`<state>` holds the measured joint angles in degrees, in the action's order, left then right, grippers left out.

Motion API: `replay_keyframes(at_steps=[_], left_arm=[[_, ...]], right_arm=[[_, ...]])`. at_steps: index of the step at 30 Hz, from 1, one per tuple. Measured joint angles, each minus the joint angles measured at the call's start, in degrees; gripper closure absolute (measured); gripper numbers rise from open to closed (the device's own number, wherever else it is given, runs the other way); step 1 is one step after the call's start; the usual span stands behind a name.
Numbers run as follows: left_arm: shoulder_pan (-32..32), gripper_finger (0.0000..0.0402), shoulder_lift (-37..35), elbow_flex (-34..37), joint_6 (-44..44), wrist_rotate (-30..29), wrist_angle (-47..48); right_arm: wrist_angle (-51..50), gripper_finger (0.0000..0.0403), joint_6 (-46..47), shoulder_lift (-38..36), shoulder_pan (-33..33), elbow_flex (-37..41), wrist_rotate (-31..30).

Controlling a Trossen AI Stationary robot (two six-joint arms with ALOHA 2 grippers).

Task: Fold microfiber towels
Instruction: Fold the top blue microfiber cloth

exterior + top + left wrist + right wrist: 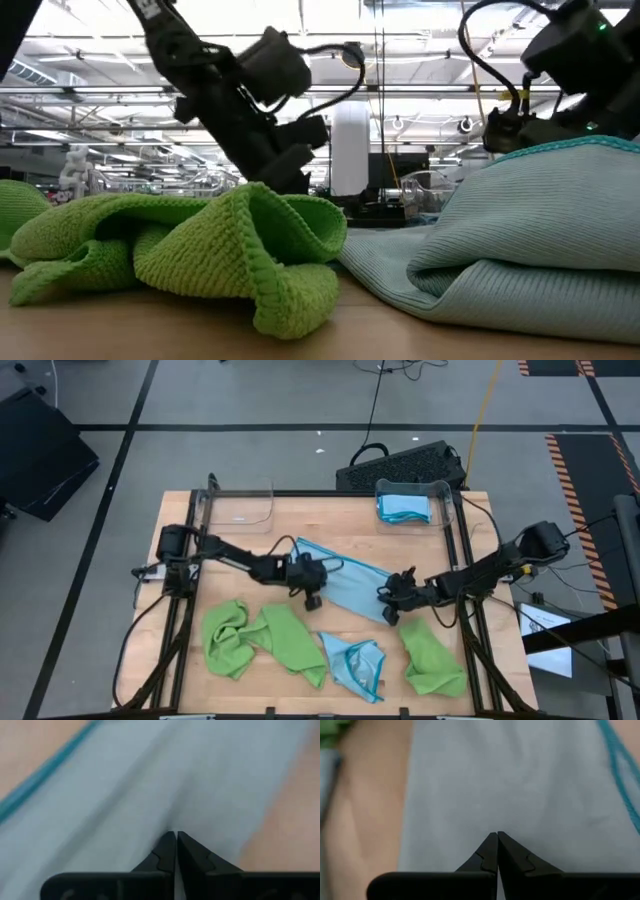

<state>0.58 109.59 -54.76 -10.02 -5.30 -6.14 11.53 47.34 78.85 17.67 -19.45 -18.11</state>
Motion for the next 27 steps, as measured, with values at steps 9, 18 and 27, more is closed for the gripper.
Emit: replay_keyframes(at_steps=[9,18,27], left_arm=[[6.0,0.038,-0.5,0.1,9.1,3.0,0.5],[9.3,0.038,-5.2,0.1,14.8,6.6,0.7],[-1.0,0.038,-13.5,0.3,12.4,6.8,4.0]], right_arm=[[20.5,0.0403,2.3,9.7,3.7,-1.0,2.1],[20.6,0.0403,-2.9,12.4,1.0,-6.6,1.1],[4.5,0.0403,-9.1,-0.5,0.4,-6.6,1.5]])
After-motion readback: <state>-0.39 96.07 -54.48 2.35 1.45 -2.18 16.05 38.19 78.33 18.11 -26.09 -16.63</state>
